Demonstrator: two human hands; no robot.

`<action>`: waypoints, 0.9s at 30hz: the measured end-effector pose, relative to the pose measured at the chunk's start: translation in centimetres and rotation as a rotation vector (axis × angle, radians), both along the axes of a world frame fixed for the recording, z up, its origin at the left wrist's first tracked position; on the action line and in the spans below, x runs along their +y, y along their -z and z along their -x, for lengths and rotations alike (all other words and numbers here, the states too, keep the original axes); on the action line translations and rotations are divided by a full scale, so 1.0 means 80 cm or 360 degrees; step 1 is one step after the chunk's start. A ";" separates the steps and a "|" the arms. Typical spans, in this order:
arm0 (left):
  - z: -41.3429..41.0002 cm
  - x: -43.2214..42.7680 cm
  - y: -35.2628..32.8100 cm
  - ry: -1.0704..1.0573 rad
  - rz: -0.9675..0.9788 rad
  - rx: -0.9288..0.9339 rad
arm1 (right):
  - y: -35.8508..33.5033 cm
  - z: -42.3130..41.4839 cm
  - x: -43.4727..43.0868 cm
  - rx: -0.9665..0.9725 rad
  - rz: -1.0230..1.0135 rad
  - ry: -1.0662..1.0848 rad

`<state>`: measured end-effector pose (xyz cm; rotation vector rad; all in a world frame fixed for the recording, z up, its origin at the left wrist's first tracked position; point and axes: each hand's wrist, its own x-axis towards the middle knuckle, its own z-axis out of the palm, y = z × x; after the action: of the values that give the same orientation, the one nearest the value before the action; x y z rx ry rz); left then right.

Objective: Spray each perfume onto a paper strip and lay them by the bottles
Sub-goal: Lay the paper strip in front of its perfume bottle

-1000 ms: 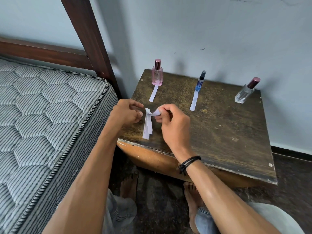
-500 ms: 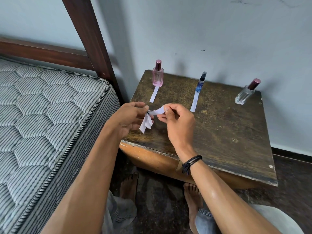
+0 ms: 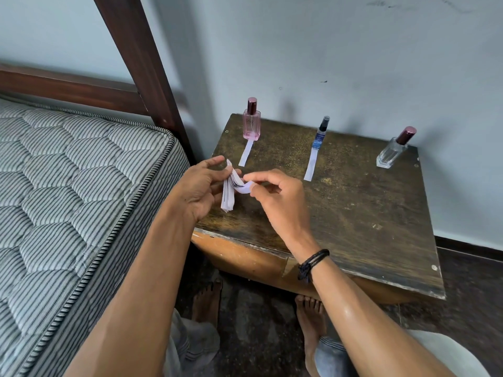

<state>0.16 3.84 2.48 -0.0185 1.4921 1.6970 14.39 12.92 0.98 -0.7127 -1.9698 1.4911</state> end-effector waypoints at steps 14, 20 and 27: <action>0.003 -0.003 -0.003 0.0029 -0.0010 0.0203 | -0.004 -0.005 0.025 -0.0203 0.0684 -0.0115; 0.004 -0.003 -0.004 0.0050 0.0002 0.0184 | -0.007 -0.006 0.035 -0.0115 0.0855 -0.0086; -0.001 0.001 -0.001 0.0255 0.0291 0.0534 | -0.011 -0.010 0.043 0.0019 0.0693 0.0200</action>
<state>0.20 3.93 2.60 0.2944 1.8400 1.4810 15.20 16.39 1.87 -0.9838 -1.5688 1.8598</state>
